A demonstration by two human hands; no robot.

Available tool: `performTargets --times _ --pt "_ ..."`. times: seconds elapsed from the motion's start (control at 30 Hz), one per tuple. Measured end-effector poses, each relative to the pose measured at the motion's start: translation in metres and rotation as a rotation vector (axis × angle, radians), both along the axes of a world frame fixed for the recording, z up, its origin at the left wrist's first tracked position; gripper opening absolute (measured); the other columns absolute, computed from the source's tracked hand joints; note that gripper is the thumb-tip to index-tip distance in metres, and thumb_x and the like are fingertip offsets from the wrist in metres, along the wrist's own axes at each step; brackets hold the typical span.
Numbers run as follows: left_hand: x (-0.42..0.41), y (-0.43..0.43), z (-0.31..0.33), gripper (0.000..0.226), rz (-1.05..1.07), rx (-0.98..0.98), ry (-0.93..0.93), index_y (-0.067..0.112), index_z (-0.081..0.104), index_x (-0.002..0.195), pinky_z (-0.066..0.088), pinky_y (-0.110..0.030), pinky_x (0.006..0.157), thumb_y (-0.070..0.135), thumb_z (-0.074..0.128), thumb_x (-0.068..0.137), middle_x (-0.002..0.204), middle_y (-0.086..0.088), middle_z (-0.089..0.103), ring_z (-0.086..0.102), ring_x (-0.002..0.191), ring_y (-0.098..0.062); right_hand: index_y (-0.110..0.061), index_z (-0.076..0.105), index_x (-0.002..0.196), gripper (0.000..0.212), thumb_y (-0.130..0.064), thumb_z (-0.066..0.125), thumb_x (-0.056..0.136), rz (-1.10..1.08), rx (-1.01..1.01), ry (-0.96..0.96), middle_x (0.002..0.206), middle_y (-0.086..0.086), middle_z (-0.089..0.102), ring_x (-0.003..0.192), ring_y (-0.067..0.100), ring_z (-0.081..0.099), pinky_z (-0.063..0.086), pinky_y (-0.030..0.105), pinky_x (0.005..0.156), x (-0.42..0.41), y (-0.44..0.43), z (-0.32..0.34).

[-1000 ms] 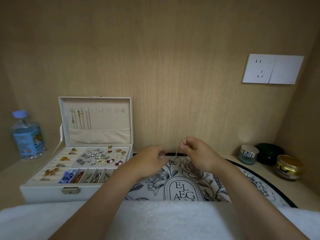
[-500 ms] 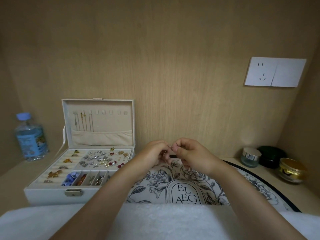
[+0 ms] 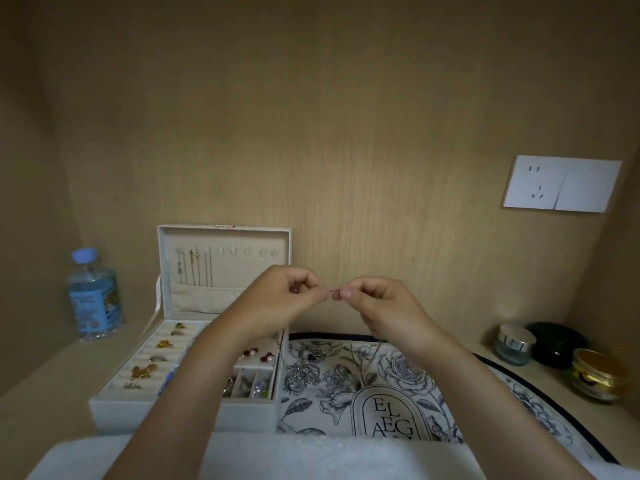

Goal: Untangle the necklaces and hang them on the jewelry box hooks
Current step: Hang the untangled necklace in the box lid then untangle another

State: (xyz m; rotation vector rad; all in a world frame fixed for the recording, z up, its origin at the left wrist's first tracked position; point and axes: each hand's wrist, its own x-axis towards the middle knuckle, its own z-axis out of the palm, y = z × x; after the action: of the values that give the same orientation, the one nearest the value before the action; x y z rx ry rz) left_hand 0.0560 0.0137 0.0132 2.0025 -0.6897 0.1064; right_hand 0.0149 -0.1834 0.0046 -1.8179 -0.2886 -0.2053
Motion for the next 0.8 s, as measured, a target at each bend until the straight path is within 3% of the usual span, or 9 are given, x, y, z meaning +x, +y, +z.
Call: performTargets --times 0.07,0.13,0.33,0.47,0.67,0.8 --pt "0.003 0.016 0.010 0.015 0.013 0.006 0.003 0.027 0.073 0.082 0.047 -0.025 0.062 0.039 0.067 0.089 0.064 0.007 0.053 0.048 0.059 -0.008 -0.005 0.075 0.095 0.015 -0.016 0.065 0.095 -0.022 -0.019 -0.071 0.056 -0.005 0.064 0.051 -0.002 0.052 0.045 0.011 0.055 0.009 0.015 0.017" --pt "0.010 0.034 0.022 0.016 0.033 0.017 -0.017 0.025 0.072 0.080 0.043 -0.029 0.057 0.037 0.067 0.090 0.060 0.005 0.045 0.044 0.056 -0.013 -0.008 0.077 0.090 0.012 -0.017 0.070 0.091 -0.043 -0.075 -0.154 0.079 0.011 0.073 0.070 0.005 0.059 0.051 0.021 0.073 0.021 0.032 0.031" --pt "0.041 0.090 0.048 0.013 0.149 -0.160 0.004 0.018 0.071 0.078 0.047 -0.027 0.047 0.019 0.070 0.090 0.055 0.006 0.043 0.045 0.048 -0.010 -0.023 0.078 0.080 0.008 -0.017 0.077 0.085 -0.089 -0.106 -0.271 0.061 -0.013 0.062 0.054 -0.002 0.048 0.039 0.013 0.058 0.065 0.087 0.061" --pt "0.071 0.127 0.040 0.010 0.304 -0.175 -0.126 0.019 0.074 0.077 0.036 -0.028 0.058 0.022 0.074 0.086 0.054 0.013 0.046 0.041 0.051 -0.005 -0.024 0.077 0.075 0.006 -0.025 0.083 0.078 -0.159 -0.107 -0.263 0.055 -0.012 0.052 0.049 0.002 0.043 0.037 0.022 0.055 0.096 0.126 0.059" --pt "0.093 0.150 0.020 0.020 0.613 -0.106 -0.146 0.025 0.070 0.067 0.038 -0.021 0.057 0.039 0.078 0.080 0.064 0.013 0.061 0.054 0.060 -0.001 -0.025 0.074 0.076 0.016 -0.039 0.080 0.077 -0.392 -0.260 -0.250 0.071 -0.012 0.068 0.066 0.003 0.060 0.048 0.026 0.064 0.127 0.176 0.034" --pt "0.102 0.143 0.009 0.026 0.684 -0.127 -0.094 0.023 0.067 0.062 0.046 -0.020 0.061 0.040 0.077 0.079 0.067 0.012 0.067 0.063 0.068 -0.004 -0.024 0.072 0.078 0.017 -0.041 0.074 0.083 -0.556 -0.292 -0.232 0.072 -0.012 0.069 0.069 0.008 0.063 0.045 0.026 0.060 0.137 0.195 0.022"
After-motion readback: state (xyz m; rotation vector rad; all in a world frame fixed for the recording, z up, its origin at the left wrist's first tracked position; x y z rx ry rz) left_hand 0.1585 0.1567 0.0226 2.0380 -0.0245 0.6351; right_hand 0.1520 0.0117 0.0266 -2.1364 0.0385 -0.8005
